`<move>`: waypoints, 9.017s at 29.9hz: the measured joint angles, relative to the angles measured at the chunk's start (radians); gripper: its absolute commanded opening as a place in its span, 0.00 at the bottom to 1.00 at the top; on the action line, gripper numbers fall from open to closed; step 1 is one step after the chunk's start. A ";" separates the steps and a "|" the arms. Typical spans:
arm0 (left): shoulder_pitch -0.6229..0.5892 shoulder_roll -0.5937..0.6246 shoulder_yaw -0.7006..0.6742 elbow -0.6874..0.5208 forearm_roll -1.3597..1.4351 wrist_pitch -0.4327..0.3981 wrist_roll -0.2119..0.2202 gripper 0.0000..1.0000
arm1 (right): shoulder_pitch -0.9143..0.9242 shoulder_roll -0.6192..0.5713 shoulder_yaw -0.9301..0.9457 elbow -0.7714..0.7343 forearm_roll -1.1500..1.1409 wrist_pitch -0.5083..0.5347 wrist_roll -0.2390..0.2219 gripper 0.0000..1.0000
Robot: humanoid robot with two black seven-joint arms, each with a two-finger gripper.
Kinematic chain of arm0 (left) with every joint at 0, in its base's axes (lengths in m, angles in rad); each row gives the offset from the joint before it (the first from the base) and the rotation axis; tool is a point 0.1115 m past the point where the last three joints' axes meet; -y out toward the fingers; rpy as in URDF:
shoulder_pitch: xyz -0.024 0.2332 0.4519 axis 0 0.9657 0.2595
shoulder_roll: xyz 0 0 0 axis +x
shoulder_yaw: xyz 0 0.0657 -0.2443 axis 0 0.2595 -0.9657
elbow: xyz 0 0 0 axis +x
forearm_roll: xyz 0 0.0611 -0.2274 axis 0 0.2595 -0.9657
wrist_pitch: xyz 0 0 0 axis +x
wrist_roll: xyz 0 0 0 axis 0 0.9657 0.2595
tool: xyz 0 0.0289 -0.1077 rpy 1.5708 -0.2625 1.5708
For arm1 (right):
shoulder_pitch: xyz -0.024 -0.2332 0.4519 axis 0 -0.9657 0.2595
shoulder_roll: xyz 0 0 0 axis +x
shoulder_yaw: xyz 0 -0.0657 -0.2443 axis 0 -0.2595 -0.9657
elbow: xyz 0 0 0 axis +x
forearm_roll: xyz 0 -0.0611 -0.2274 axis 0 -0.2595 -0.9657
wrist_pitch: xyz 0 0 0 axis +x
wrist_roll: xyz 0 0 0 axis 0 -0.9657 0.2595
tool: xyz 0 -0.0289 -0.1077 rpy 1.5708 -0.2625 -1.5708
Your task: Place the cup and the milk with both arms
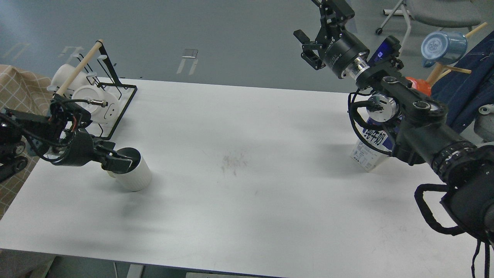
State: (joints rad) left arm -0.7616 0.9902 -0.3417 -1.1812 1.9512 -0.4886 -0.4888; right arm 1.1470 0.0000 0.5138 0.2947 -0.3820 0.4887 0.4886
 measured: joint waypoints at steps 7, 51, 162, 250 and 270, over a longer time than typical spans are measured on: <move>0.002 0.006 0.002 0.007 0.000 0.000 0.000 0.14 | -0.001 0.000 0.000 0.000 0.000 0.000 0.000 1.00; -0.231 -0.211 0.002 -0.199 0.015 0.000 0.054 0.00 | 0.029 0.000 0.006 -0.002 0.002 0.000 0.000 1.00; -0.414 -0.334 -0.054 0.167 -1.368 0.000 0.124 0.97 | 0.015 -1.331 -0.216 1.196 -0.858 -0.266 0.000 1.00; -0.309 -0.352 -0.086 0.164 -1.350 0.000 0.125 0.97 | -0.393 -0.780 -0.347 0.810 -1.260 -0.977 0.000 0.02; -0.309 -0.353 -0.083 0.165 -1.348 0.000 0.125 0.97 | -0.287 -0.438 -0.467 0.620 -1.264 -0.977 0.000 0.04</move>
State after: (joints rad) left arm -1.0707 0.6367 -0.4251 -1.0166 0.6030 -0.4887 -0.3635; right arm 0.8603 -0.4385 0.0467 0.9145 -1.6458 -0.4888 0.4888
